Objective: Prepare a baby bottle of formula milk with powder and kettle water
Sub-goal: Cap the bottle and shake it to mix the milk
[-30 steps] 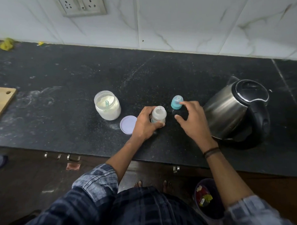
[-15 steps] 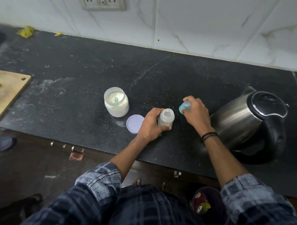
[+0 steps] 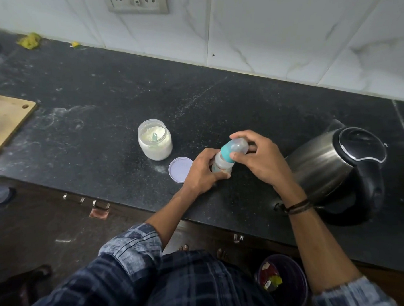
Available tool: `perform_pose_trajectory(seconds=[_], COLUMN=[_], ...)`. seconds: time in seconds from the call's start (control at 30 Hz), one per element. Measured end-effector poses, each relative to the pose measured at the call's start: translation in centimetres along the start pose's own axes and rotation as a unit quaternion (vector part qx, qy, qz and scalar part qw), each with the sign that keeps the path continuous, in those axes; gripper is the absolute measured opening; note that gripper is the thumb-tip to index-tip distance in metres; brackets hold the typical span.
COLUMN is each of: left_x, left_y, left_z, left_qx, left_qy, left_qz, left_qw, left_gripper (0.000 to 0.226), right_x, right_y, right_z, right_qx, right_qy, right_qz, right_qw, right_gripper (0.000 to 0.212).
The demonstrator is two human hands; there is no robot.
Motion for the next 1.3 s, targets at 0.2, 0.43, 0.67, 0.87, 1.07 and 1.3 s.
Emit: perform_pose_trajectory(seconds=[0.2, 0.43, 0.67, 0.87, 1.07, 1.3], left_x=[-0.4, -0.4, -0.4, -0.4, -0.4, -0.5], left_y=[0.0, -0.1, -0.1, -0.1, -0.1, -0.1], left_z=[0.1, 0.0, 0.0, 0.0, 0.0, 0.1], left_qx=[-0.003, -0.007, -0.009, -0.009, -0.012, -0.015], left_qy=[0.016, 0.03, 0.028, 0.028, 0.029, 0.034], left_qz=[-0.02, -0.029, -0.031, -0.035, -0.031, -0.03], left_qw=[1.0, 0.999, 0.999, 0.999, 0.999, 0.999], left_gripper=[0.06, 0.059, 0.06, 0.057, 0.06, 0.058], right_x=[0.8, 2.6, 2.9, 2.0, 2.3, 2.5], right_y=[1.4, 2.4, 2.2, 2.1, 2.0, 2.0], right_z=[0.1, 0.2, 0.2, 0.3, 0.6, 0.6], right_qx=[0.022, 0.03, -0.003, -0.032, -0.003, -0.017], right_qy=[-0.012, -0.036, -0.043, -0.026, -0.057, -0.049], right_qz=[0.095, 0.177, 0.222, 0.235, 0.21, 0.232], right_qw=[0.995, 0.983, 0.974, 0.971, 0.976, 0.971], right_gripper=[0.049, 0.056, 0.052, 0.066, 0.073, 0.057])
Point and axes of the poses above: each hand's wrist, its own z-axis away from the middle knuckle, its own y-axis out of the palm, x = y × z, the point moved 10 cm from there along -z, towards the middle knuckle, and after that the axes turned 4 degrees about -y, right-handed, at the moved point
